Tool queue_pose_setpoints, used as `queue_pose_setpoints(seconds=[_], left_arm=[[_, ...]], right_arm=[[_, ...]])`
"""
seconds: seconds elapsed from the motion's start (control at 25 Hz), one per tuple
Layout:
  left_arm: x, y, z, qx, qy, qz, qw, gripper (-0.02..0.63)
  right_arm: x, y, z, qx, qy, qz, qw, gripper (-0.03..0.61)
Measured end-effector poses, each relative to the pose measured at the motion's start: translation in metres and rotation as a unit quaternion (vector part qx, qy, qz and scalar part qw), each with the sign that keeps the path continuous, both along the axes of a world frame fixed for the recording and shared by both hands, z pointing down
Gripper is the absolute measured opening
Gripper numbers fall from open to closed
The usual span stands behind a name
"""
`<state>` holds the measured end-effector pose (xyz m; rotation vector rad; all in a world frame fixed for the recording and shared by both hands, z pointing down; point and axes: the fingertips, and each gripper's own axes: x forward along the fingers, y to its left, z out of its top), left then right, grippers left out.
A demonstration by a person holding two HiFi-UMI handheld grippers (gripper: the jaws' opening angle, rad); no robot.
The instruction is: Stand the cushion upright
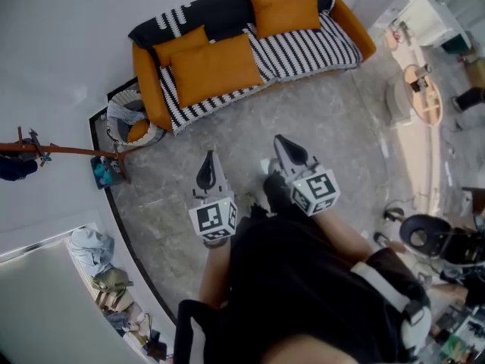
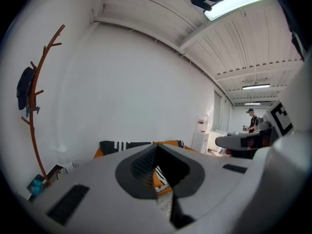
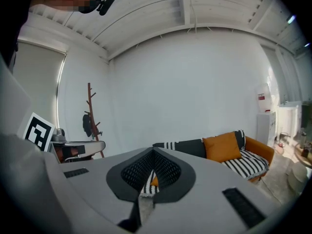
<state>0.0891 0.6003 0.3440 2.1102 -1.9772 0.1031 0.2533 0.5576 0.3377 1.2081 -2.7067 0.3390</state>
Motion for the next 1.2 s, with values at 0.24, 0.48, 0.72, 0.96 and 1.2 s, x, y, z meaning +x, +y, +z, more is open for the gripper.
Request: queue_pose_setpoints(seconds=[0.24,0.48,0.72,0.96,1.2], left_arm=[[-0.011,-0.036,0.009,-0.006,0.005,0.001,1.0000,-0.003],[-0.021,-0.100,0.015,-0.020,0.005,-0.004,0.9998,-0.003],[-0.031,-0.177,0.021,-0.036,0.007,-0.017,0.9992,-0.002],[-0.034,-0.262,0.023,-0.049,0.007,-0.034,0.9982,-0.002],[-0.036,-0.327,0.028,-0.061,0.013,-0.057,0.9964,-0.003]], right_arm=[[-0.015,-0.036,0.009,-0.006,0.001,-0.002,1.000,-0.009],[-0.027,-0.104,0.012,-0.007,0.002,-0.010,1.000,-0.009],[-0.039,-0.186,0.018,-0.012,0.005,-0.026,1.000,-0.009],[-0.044,-0.282,0.018,-0.010,0.007,-0.047,0.999,-0.009],[-0.045,-0.355,0.026,-0.021,0.013,-0.071,0.997,-0.009]])
